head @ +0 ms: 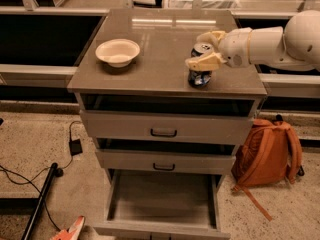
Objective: Pick pepsi can from bottom drawer and place on counter
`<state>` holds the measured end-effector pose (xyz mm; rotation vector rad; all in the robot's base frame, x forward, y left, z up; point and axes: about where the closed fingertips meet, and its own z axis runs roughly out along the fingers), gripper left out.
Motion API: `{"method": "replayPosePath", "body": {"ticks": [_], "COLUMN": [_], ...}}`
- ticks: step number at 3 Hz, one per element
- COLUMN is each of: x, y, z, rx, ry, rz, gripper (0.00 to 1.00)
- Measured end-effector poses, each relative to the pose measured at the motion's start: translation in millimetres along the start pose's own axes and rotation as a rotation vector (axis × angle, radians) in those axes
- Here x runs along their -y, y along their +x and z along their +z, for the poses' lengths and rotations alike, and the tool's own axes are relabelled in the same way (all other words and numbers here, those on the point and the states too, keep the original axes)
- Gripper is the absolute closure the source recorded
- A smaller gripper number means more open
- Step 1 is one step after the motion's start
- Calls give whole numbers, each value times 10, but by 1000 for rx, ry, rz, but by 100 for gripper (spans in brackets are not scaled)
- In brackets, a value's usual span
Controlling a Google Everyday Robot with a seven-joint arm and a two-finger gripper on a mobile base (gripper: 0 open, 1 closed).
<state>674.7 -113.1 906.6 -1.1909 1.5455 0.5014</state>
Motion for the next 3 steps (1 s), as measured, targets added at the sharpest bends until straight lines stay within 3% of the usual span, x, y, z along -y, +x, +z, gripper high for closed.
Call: {"method": "replayPosePath", "body": {"ticks": [1,2,3], "x": [0,-19,-37], "y": [0,208,219], "z": [0,-360,-377], "rx": [0,-20,-22], "ry": [0,-20,-26], "rz": [0,-71,-82], "gripper": [0,0,0]}}
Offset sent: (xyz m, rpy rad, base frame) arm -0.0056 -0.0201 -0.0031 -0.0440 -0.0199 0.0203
